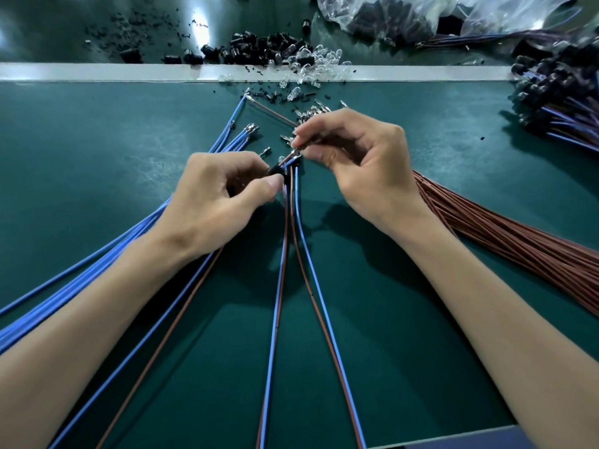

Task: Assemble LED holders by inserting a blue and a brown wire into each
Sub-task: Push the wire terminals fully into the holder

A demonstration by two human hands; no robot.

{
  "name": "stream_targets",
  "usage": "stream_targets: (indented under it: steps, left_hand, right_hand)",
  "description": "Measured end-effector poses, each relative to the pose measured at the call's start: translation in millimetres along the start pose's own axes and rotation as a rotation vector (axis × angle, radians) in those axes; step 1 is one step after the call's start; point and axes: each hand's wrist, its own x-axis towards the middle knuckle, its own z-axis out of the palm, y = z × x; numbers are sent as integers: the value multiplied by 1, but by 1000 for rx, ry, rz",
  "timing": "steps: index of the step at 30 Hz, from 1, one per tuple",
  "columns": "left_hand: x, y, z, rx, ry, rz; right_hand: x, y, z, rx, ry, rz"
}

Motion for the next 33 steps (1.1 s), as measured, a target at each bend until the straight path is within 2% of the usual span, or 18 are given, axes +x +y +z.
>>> stream_targets:
  steps: [3,12,20,27,33]
  left_hand:
    - [0,0,1,62,19,51]
    - [2,5,1,-129,38,-47]
    - [0,9,-1,-226,-101,-53]
    - [-1,10,-2,-240,-125,-65]
    - [0,10,-2,-262,-183,-63]
  right_hand:
    - [1,0,-4,36,31,30]
    - [2,-5,-9,65,51,69]
    - [1,-7,-9,102,12,78]
    - [0,-8,-8,140,-9,75]
    - [-3,-7,0,126,-95,56]
